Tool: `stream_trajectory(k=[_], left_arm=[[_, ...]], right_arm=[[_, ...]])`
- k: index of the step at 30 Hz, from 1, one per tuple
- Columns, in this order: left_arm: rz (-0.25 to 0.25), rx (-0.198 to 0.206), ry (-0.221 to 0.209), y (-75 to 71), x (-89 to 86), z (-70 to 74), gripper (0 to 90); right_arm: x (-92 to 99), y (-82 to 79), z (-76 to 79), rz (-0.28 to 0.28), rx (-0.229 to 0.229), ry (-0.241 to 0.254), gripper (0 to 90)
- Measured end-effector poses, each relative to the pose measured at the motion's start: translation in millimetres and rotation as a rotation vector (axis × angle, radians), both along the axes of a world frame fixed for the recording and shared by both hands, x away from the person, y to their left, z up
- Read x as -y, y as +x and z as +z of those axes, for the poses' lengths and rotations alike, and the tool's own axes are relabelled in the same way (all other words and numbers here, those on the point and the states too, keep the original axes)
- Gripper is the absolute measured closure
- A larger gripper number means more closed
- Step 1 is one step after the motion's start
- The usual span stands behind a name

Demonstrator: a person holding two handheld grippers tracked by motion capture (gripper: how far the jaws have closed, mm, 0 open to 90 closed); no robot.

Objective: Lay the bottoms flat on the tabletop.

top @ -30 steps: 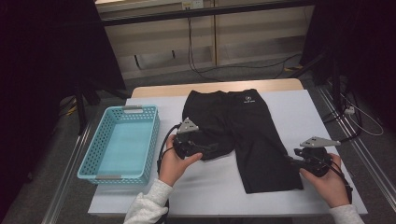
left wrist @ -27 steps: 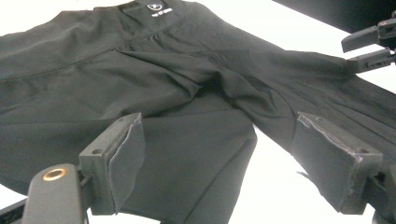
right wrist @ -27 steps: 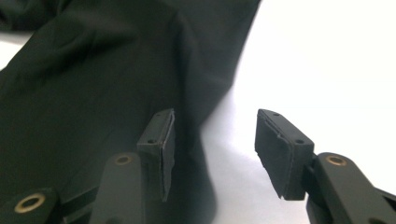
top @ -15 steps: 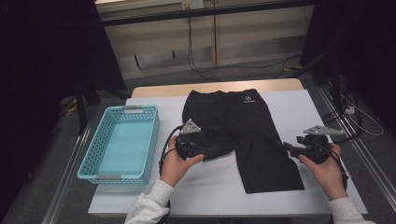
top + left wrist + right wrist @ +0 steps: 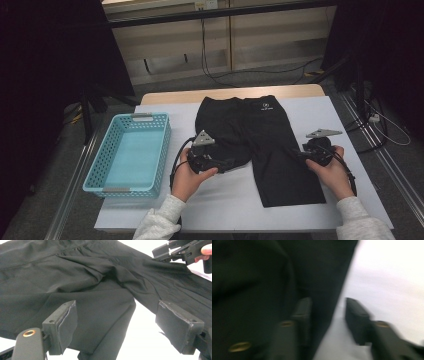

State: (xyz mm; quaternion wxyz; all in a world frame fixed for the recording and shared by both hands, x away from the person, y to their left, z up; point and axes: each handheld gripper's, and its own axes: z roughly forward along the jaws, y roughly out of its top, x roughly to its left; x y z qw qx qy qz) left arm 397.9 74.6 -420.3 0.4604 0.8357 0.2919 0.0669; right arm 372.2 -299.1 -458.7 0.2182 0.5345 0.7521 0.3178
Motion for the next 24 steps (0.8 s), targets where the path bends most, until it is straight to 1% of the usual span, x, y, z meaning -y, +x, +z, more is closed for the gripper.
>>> stream_trajectory(k=[1,3,5,6,7,9,11,13,15,18,19,20,21,22,24], left_arm=[[0.002,0.001,0.001,0.1,0.1,0.0,18.1],[0.002,0.002,0.002,-0.4,0.4,0.6,18.1],[-0.002,0.001,-0.001,-1.0,0.9,0.2,18.2],[-0.003,0.001,0.004,-1.0,0.7,-0.2,18.3],[-0.003,0.0,0.006,-1.0,0.6,-0.5,18.3],[-0.002,0.001,0.004,-0.8,0.2,-0.5,18.3],[-0.001,0.002,-0.004,-0.3,0.1,0.2,18.3],[0.004,0.001,-0.009,0.5,-0.6,0.5,18.3],[0.006,-0.004,-0.004,0.9,-1.6,0.2,18.3],[0.008,-0.007,0.0,0.2,-1.5,-0.5,18.3],[0.005,-0.006,0.002,0.1,-1.2,-0.6,18.3],[0.003,-0.008,0.001,-0.2,-0.6,-0.5,18.3],[0.003,-0.007,-0.002,-0.6,-0.2,-0.1,18.3],[0.002,-0.007,-0.007,-0.9,-0.1,0.5,18.3],[0.0,-0.006,-0.005,-1.3,-0.3,2.3,18.2]], right_arm=[[-0.8,-0.4,0.2,0.013,-0.002,0.008,67.8],[-1.5,-1.1,-0.5,0.007,0.001,0.019,75.8],[-1.0,-0.9,-0.9,0.011,-0.002,0.042,85.9],[-0.4,-0.6,-1.4,0.014,-0.002,0.055,89.2],[0.0,-0.6,-1.0,0.014,-0.004,0.061,89.7],[1.9,-1.0,0.4,0.011,-0.002,0.042,90.0],[6.2,-0.9,1.6,0.006,0.004,0.055,90.0],[11.1,-0.3,2.5,-0.016,0.024,0.041,90.0],[17.8,0.3,3.5,-0.047,0.053,0.026,90.0],[23.9,-0.1,4.1,-0.067,0.067,0.029,89.9],[24.7,-0.3,3.9,-0.069,0.075,0.029,87.9],[24.7,-0.5,3.9,-0.08,0.087,0.033,82.4],[23.4,-1.1,4.5,-0.089,0.096,0.027,78.9],[21.5,-1.8,5.8,-0.083,0.104,0.005,73.1],[16.1,-4.4,9.6,-0.082,0.12,-0.013,62.1]])
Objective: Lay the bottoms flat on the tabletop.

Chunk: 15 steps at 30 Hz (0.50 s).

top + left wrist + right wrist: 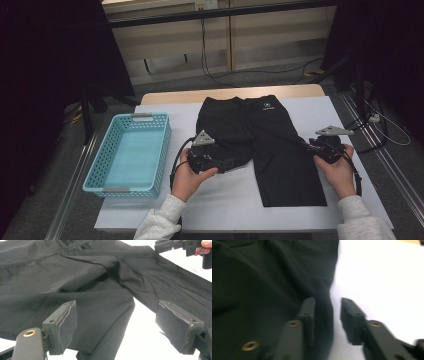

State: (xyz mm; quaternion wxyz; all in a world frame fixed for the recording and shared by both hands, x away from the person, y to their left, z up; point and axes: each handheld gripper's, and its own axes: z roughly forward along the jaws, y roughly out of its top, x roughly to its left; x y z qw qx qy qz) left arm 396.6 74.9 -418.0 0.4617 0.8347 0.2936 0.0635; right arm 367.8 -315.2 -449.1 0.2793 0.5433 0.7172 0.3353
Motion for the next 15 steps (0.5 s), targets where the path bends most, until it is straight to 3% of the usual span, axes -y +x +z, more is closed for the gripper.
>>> stream_trajectory(k=[3,5,9,11,13,15], left_arm=[[0.002,0.003,-0.004,0.9,-0.7,-0.2,18.2],[-0.001,-0.001,-0.002,1.0,-0.8,-1.0,18.2],[-0.002,0.002,-0.02,0.0,-1.2,3.7,18.2],[-0.004,-0.011,-0.036,-0.2,-1.5,5.4,18.2],[-0.005,-0.012,-0.034,-1.1,-1.3,5.2,18.1],[-0.008,-0.018,-0.025,-2.1,-1.5,4.0,18.2]], right_arm=[[-6.8,-5.6,6.7,0.027,0.019,-0.033,50.2],[-12.7,-11.0,10.0,0.055,0.013,-0.034,47.0],[-31.3,-25.5,13.6,0.137,0.013,-0.002,43.2],[-45.3,-32.2,15.1,0.209,-0.005,0.036,41.2],[-58.4,-38.0,14.2,0.246,-0.01,0.075,40.9],[-70.8,-42.5,10.8,0.282,-0.034,0.083,40.1]])
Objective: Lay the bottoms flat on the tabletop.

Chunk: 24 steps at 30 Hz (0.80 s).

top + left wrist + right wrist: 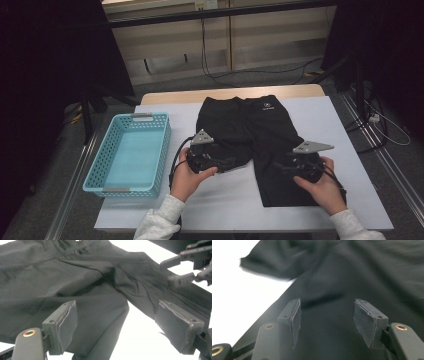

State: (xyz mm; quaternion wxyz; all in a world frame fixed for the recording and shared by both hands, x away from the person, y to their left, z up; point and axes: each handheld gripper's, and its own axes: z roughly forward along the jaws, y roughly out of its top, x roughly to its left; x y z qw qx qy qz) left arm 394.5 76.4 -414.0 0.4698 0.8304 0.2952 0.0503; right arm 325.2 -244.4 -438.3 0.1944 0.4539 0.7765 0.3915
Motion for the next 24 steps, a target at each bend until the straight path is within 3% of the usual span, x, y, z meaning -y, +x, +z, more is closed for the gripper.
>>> stream_trajectory(k=[4,9,13,15,19,22,24], left_arm=[[0.009,0.006,-0.004,-0.6,-2.4,0.5,18.2],[0.002,0.014,0.001,1.5,-4.8,3.0,18.3],[0.014,0.014,-0.013,3.2,-6.7,4.9,18.3],[0.016,0.012,-0.018,3.3,-7.0,5.3,18.4],[0.014,0.018,-0.021,3.3,-7.3,6.2,18.4],[0.007,0.008,-0.018,4.1,-6.9,4.6,18.4],[0.009,0.008,-0.022,4.3,-7.1,5.0,18.4]], right_arm=[[-21.4,-5.0,-10.6,0.082,-0.043,-0.03,44.1],[-22.5,0.0,-21.7,0.09,-0.074,-0.034,48.7],[-23.7,-0.7,-22.4,0.12,-0.051,-0.065,52.7],[-23.1,-1.4,-19.9,0.122,-0.059,-0.05,54.6],[-30.4,-11.4,-9.3,0.168,-0.032,0.006,52.0],[-47.4,-15.9,-16.1,0.21,-0.069,-0.057,51.0],[-52.2,-15.2,-21.6,0.225,-0.056,-0.066,50.0]])
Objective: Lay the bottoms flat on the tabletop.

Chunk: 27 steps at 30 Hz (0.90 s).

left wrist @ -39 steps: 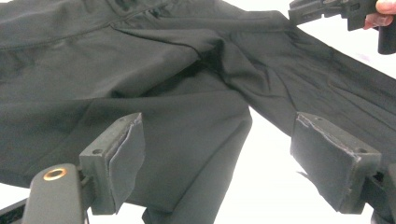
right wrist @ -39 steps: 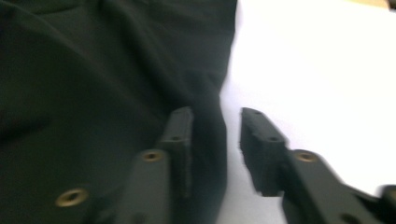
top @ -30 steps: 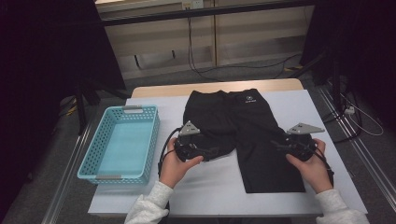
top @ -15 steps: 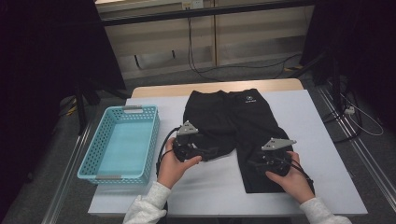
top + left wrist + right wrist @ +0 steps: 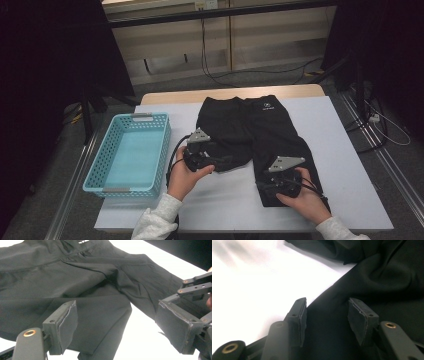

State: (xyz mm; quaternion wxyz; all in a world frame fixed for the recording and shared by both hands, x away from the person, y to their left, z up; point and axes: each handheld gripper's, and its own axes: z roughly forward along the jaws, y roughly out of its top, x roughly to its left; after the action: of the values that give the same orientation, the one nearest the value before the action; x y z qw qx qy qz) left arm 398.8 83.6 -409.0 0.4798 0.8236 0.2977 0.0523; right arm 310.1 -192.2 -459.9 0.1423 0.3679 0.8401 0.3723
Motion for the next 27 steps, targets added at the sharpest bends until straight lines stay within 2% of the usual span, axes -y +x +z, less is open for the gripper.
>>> stream_trajectory(k=[1,3,4,5,8,15,21,25,26,27], left_arm=[[-0.001,0.001,-0.001,0.0,-0.5,0.8,18.4],[0.001,0.004,-0.007,-0.1,-1.2,2.1,18.4],[0.003,0.006,-0.011,0.1,-1.7,2.8,18.4],[0.004,0.009,-0.01,0.4,-2.2,3.4,18.4],[0.01,0.008,-0.015,1.0,-3.9,4.5,18.4],[0.02,0.015,-0.022,1.3,-7.3,7.2,18.4],[0.023,0.018,-0.022,1.4,-9.5,7.8,18.4],[0.019,0.018,-0.02,1.3,-8.8,7.8,18.4],[0.02,0.018,-0.019,1.4,-8.7,7.8,18.4],[0.02,0.018,-0.019,1.4,-8.7,7.9,18.4]], right_arm=[[0.2,2.0,1.2,-0.004,-0.013,-0.001,55.9],[2.8,2.5,2.3,0.022,-0.03,0.011,81.3],[4.3,2.0,1.4,0.031,-0.029,0.016,83.2],[5.6,1.7,1.2,0.035,-0.039,0.027,88.9],[9.0,2.1,2.8,0.051,-0.074,0.04,90.0],[7.7,-6.6,5.8,0.08,-0.108,0.033,90.0],[1.0,-16.3,7.5,0.116,-0.124,0.027,90.0],[-0.2,-19.4,7.1,0.114,-0.134,0.035,90.0],[0.4,-19.3,7.2,0.115,-0.132,0.037,88.6],[2.4,-18.5,8.4,0.108,-0.124,0.045,82.5]])
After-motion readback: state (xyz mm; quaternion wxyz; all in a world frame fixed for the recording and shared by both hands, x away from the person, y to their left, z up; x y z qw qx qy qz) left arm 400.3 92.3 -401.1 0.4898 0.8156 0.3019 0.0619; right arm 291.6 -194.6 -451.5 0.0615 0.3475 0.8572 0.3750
